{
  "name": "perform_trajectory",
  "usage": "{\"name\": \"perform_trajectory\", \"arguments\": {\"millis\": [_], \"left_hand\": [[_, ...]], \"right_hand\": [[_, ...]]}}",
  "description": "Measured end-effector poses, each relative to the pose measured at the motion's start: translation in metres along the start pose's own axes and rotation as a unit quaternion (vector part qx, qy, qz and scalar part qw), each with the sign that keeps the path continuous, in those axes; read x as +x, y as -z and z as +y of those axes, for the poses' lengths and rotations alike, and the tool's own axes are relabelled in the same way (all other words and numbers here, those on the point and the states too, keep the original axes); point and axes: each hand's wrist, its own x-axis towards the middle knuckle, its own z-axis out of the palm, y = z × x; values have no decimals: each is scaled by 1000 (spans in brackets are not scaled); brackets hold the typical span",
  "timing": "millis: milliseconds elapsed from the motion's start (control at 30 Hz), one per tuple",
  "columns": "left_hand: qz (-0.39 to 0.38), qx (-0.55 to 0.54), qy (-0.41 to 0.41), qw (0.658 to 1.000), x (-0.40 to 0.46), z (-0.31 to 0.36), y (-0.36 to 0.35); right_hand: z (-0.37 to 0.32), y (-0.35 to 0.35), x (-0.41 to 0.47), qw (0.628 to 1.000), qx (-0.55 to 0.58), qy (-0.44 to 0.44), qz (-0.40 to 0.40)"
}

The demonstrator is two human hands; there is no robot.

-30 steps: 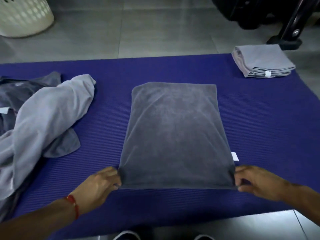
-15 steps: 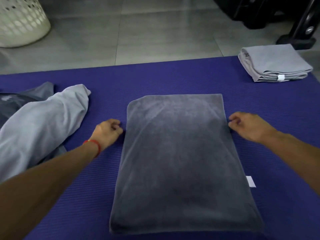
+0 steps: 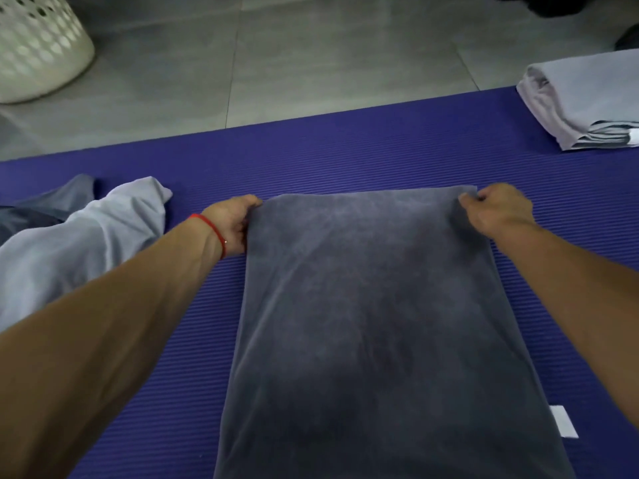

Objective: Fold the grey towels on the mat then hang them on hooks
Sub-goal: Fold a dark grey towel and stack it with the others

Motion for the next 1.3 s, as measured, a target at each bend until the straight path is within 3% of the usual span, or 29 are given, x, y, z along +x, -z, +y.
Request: {"name": "perform_trajectory", "arguments": {"millis": [133, 267, 400, 633, 800, 867, 933, 967, 1000, 1033, 1100, 1167, 1300], "left_hand": [[34, -61, -81, 994, 15, -10, 14], [48, -60, -131, 988, 22, -16, 34], [6, -33, -165, 986, 26, -15, 43], [165, 43, -210, 963, 39, -25, 29], [241, 116, -236, 934, 42, -26, 25], [293, 246, -285, 879, 30, -29, 22], [306, 427, -415, 743, 13, -42, 16], [276, 496, -481, 669, 5, -54, 11], [229, 547, -517, 618, -2, -71, 6], [181, 590, -519, 591, -5, -90, 3], [119, 645, -441, 613, -10, -125, 3], [107, 660, -383, 637, -5, -142, 6], [129, 737, -303, 591, -15, -133, 0]], "right_hand": [[-4, 7, -2, 973, 230, -15, 11], [1, 17, -5, 942, 331, -24, -43], [8, 22, -1, 942, 334, -10, -25], [3, 12, 2, 953, 303, -19, 25], [4, 12, 4, 963, 255, 22, 80], [4, 11, -2, 977, 168, 73, 105], [3, 0, -23, 971, 22, 205, 122], [5, -10, -39, 954, -34, 277, 114], [10, -21, -56, 936, -83, 329, 96], [18, -31, -74, 919, -135, 363, 73], [41, -46, -104, 888, -231, 398, 14], [64, -49, -115, 864, -286, 415, -16], [61, -36, -125, 849, -354, 393, -13]]}}
